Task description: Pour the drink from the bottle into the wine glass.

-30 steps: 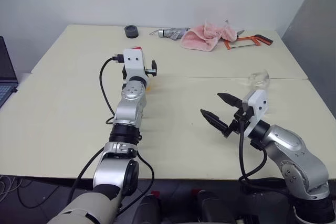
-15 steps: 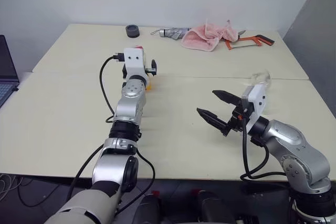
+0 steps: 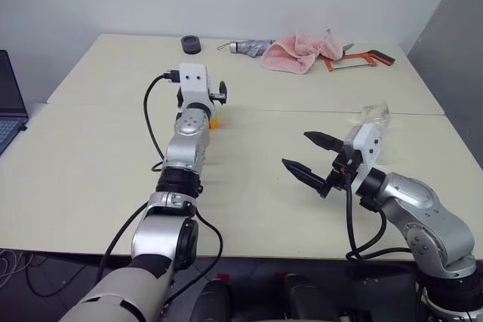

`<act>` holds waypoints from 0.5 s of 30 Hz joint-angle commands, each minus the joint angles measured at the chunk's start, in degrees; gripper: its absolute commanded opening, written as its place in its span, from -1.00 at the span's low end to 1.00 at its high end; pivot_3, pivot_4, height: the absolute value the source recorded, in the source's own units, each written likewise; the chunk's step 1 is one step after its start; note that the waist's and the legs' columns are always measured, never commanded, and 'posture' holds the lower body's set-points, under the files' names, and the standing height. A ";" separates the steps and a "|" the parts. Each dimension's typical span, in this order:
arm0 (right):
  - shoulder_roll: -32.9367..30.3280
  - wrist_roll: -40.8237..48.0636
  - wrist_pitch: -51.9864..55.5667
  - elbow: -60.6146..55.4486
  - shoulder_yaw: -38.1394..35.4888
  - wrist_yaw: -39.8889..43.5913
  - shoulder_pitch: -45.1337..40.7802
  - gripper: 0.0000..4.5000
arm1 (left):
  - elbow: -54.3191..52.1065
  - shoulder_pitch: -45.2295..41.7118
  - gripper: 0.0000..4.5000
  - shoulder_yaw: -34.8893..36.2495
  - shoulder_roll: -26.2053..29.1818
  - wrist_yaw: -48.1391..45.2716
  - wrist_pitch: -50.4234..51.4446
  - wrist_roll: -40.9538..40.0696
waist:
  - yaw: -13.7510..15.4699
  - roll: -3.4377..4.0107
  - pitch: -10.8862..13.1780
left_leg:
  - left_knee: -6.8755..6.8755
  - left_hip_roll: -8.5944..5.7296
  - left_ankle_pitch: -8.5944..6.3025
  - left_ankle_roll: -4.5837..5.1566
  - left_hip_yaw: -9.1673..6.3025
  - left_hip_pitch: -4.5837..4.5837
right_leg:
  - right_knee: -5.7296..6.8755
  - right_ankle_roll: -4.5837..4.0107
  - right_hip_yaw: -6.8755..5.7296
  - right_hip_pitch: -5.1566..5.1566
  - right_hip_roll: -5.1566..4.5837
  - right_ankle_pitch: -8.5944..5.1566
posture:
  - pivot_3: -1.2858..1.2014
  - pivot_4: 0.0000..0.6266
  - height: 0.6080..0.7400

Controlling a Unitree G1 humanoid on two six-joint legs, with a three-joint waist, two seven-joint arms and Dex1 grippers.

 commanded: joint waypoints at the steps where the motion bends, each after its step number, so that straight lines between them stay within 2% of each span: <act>1: -0.20 -0.12 -1.10 -0.58 -0.37 0.25 -0.13 1.00 | -0.61 -1.40 0.99 -0.24 0.57 -0.23 -1.40 0.54 | 0.00 0.00 0.00 | 0.00 0.00 0.00 0.00 0.00 0.00 | 0.00 0.00 0.00 0.00 0.00 0.00 | 0.03 -0.52 1.00; 15: -0.25 -0.29 -1.08 0.09 -0.51 0.30 -0.50 1.00 | -1.17 -0.35 0.99 -0.51 1.39 1.38 0.23 1.75 | 0.01 0.00 0.00 | 0.00 0.00 0.00 0.00 -0.01 0.00 | 0.01 0.00 -0.01 0.00 -0.02 0.00 | 0.03 -0.52 1.00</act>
